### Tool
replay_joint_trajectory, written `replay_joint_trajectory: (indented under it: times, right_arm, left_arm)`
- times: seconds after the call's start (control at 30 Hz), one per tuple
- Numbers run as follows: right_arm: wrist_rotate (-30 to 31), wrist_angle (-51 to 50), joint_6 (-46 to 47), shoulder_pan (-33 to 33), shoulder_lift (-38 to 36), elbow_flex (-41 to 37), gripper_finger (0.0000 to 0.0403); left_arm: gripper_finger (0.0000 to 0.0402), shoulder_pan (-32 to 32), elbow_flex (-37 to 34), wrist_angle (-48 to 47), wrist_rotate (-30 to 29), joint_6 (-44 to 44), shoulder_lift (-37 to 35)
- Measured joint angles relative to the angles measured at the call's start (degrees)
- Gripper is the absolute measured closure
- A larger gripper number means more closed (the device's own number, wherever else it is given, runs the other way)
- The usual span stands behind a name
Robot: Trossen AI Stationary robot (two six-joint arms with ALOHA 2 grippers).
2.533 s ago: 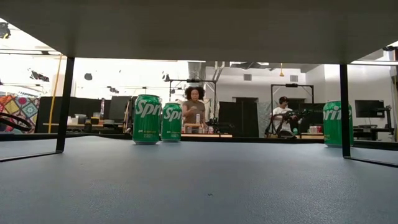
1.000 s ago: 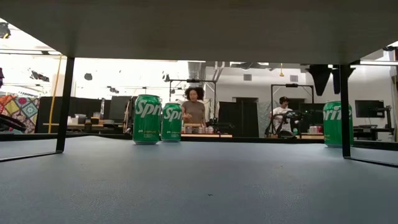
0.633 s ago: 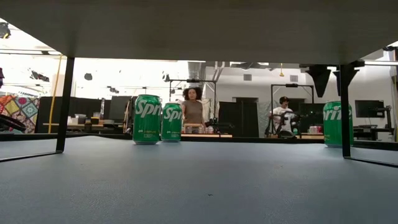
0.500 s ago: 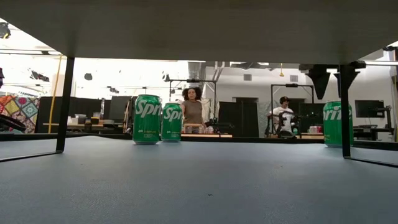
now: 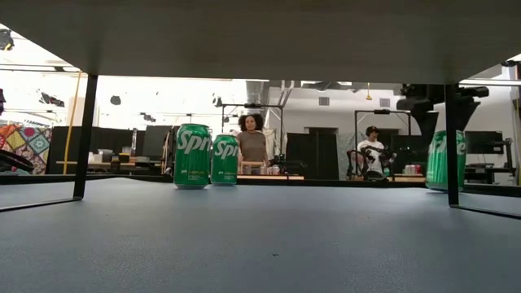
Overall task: Place canned beverage on shelf
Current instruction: Put the right green soda can on the shelf
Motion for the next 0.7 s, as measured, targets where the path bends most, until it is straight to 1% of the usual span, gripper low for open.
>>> replay_joint_trajectory:
  times: [0.17, 0.3, 0.43, 0.7]
  right_arm:
    - [-0.18, 0.47, -0.93, 2.32, -0.04, 0.16, 0.0062]
    - [-1.01, 0.24, -2.52, 5.17, -0.24, 1.88, 0.0062]
    - [1.56, 0.59, -0.46, 7.39, -0.85, 3.56, 0.0062]
    - [2.85, -1.91, 0.18, 4.68, -0.46, 3.52, 0.0061]
  left_arm:
    - [0.005, 0.0, 0.0, -0.02, 0.01, -0.31, -0.01]
    - [0.005, 0.0, 0.0, -0.02, 0.01, -0.66, -0.01]
    - [0.005, 0.0, 0.0, -0.21, -0.01, -1.38, -0.01]
    - [0.005, 0.0, 0.0, -1.74, -0.01, -3.04, -0.01]
